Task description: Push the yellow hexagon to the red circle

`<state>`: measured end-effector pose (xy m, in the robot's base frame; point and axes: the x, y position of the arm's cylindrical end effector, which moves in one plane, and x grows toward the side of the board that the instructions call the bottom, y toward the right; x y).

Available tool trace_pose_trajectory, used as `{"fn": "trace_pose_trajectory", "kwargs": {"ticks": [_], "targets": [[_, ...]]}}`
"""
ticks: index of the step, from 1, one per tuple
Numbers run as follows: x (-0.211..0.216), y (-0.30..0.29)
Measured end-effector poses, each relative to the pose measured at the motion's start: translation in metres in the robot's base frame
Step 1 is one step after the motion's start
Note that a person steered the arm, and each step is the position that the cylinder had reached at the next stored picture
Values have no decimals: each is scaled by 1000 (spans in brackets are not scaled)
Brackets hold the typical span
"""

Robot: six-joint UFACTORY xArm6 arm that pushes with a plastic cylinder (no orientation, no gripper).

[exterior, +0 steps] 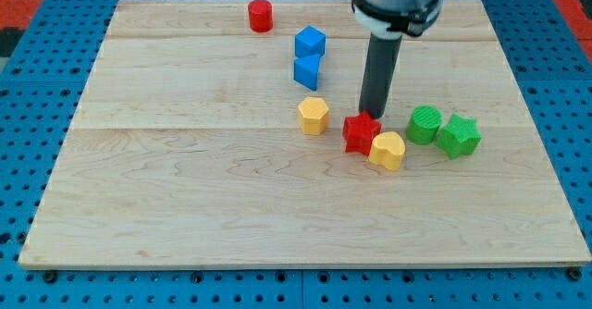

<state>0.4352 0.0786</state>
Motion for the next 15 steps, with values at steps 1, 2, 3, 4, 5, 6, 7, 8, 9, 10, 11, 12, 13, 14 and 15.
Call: {"fn": "trace_pose_trajectory", "kwargs": {"ticks": [1,2,3,4,5,6,7,8,9,10,11,12,13,14,15], "targets": [[17,-77],[-26,-136],[-58,-148],[-11,-119],[-47,-79],[-103,-146],[-150,-176],[-128,-166],[-98,-169],[-84,-205],[-128,-226],[-164,-204],[-162,-211],[-164,-264],[-198,-249]]}}
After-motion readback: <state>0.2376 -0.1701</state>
